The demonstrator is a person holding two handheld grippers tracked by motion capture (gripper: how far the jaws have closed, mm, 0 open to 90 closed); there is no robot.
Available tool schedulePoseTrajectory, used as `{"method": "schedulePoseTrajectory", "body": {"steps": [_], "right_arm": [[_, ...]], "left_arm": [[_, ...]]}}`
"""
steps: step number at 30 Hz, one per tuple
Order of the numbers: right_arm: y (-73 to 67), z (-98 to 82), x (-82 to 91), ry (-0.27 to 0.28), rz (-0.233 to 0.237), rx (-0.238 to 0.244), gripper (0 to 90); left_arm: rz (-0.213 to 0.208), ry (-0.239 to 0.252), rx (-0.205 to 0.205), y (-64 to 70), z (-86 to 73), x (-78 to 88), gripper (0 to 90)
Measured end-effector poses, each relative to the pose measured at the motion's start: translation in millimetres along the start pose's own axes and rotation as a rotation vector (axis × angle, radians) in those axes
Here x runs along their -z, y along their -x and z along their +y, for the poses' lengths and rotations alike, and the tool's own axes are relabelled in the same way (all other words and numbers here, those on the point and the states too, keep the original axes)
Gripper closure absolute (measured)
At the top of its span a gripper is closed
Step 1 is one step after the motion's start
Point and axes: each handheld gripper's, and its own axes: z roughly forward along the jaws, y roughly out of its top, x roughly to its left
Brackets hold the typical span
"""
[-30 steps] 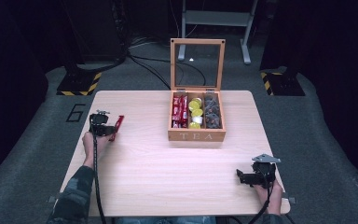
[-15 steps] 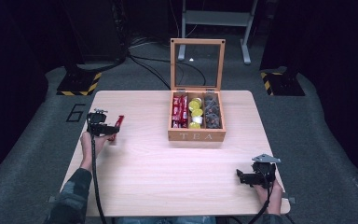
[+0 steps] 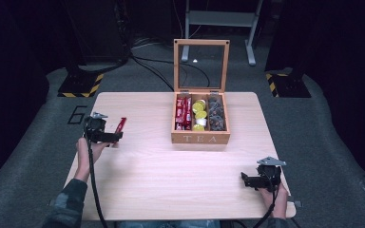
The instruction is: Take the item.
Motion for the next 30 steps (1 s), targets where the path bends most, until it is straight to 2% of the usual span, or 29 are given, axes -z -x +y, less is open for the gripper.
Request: {"method": "schedulePoseTrajectory", "body": {"steps": [4, 15, 18, 30], "right_arm": [[0.0, 0.0, 0.0, -0.001, 0.000, 0.000, 0.0], [0.0, 0.0, 0.0, 0.000, -0.001, 0.000, 0.0], [-0.1, 0.0, 0.1, 0.000, -0.001, -0.001, 0.0], [-0.1, 0.0, 0.1, -0.001, -0.001, -0.001, 0.0]], "left_arm": [[-0.007, 0.013, -0.015, 2.7, -5.2, 10.8, 11.3], [0.015, 0.057, -0.045, 10.7, -25.3, 36.0, 10.0], [0.024, 0.059, -0.060, 13.0, -31.2, 41.5, 9.3], [0.046, 0.065, -0.075, 18.5, -63.7, 58.0, 8.5]]}}
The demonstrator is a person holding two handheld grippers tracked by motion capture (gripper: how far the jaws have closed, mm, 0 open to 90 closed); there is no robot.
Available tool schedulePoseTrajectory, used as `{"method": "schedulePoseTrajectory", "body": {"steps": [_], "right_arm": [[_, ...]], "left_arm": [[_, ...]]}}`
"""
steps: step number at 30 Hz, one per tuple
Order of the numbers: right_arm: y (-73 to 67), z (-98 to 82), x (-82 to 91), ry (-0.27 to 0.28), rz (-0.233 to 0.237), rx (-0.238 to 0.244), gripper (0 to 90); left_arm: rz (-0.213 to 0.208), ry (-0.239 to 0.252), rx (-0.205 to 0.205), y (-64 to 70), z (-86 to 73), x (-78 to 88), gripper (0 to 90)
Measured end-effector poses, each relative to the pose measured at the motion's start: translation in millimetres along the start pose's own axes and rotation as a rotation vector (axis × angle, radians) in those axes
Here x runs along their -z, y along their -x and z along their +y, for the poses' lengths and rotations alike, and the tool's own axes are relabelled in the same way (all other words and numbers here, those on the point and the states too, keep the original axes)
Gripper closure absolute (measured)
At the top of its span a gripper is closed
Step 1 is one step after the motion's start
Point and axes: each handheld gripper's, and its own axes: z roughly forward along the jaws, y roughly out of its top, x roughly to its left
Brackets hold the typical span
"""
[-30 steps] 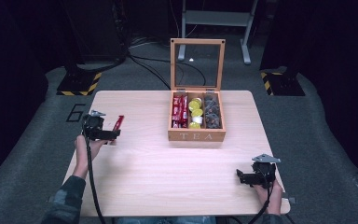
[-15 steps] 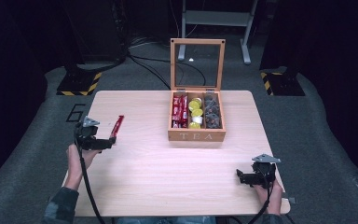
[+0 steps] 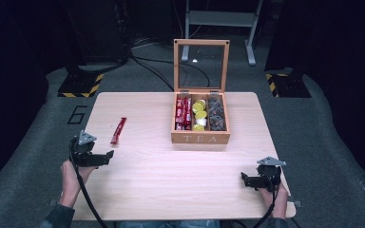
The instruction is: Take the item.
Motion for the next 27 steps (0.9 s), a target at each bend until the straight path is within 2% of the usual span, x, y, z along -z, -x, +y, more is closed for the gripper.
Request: {"method": "schedulePoseTrajectory", "body": {"steps": [5, 10, 14, 20, 24, 27], "right_arm": [[0.0, 0.0, 0.0, 0.000, 0.000, 0.000, 0.0], [0.0, 0.0, 0.0, 0.000, 0.000, -0.001, 0.0], [-0.1, 0.1, 0.0, 0.000, -0.001, -0.001, 0.0], [-0.1, 0.0, 0.0, 0.000, -0.001, -0.001, 0.0], [-0.1, 0.0, 0.0, 0.000, -0.001, -0.001, 0.0], [-0.1, 0.0, 0.0, 0.000, -0.001, -0.002, 0.0]], "left_arm": [[0.010, -0.016, 0.007, 0.3, -16.8, 1.1, 7.9], [0.017, -0.039, 0.022, 0.3, -37.1, -4.6, 7.6], [0.007, -0.065, 0.039, 0.6, -53.4, -11.0, 7.3], [0.026, -0.085, 0.047, 2.4, -75.6, -19.2, 5.3], [0.034, -0.105, 0.063, 1.7, -84.0, -22.1, 4.1], [0.028, -0.077, 0.094, 0.1, -89.0, -22.3, 3.5]]}}
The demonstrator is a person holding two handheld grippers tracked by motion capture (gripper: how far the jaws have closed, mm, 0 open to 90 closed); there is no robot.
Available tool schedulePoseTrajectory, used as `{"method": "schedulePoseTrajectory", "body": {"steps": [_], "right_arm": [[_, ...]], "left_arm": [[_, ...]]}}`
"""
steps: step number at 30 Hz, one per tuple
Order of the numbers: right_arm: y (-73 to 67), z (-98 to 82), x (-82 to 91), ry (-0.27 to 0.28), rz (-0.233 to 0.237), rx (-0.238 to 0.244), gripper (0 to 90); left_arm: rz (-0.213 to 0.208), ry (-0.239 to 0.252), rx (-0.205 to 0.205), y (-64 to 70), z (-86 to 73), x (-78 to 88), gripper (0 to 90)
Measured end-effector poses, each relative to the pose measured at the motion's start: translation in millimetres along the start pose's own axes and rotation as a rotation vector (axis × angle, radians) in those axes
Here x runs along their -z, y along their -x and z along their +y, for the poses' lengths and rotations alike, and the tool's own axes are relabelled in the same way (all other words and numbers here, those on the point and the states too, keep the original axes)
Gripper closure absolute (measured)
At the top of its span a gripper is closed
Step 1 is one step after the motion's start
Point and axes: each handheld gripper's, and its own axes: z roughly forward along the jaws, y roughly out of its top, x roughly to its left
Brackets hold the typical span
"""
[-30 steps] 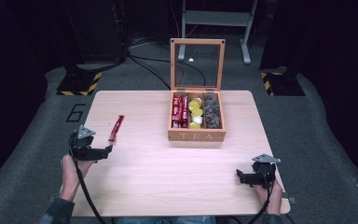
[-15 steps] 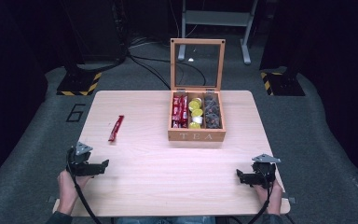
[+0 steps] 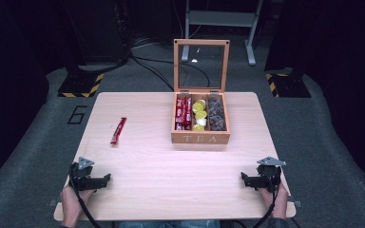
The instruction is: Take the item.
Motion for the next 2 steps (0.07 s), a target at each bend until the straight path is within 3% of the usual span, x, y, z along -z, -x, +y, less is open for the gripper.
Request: {"method": "schedulePoseTrajectory", "body": {"steps": [2], "right_arm": [[-0.1, 0.0, 0.0, 0.000, -0.001, -0.002, 0.0]], "left_arm": [[-0.002, 0.020, 0.014, -1.2, -3.1, -0.5, 2.4]]}}
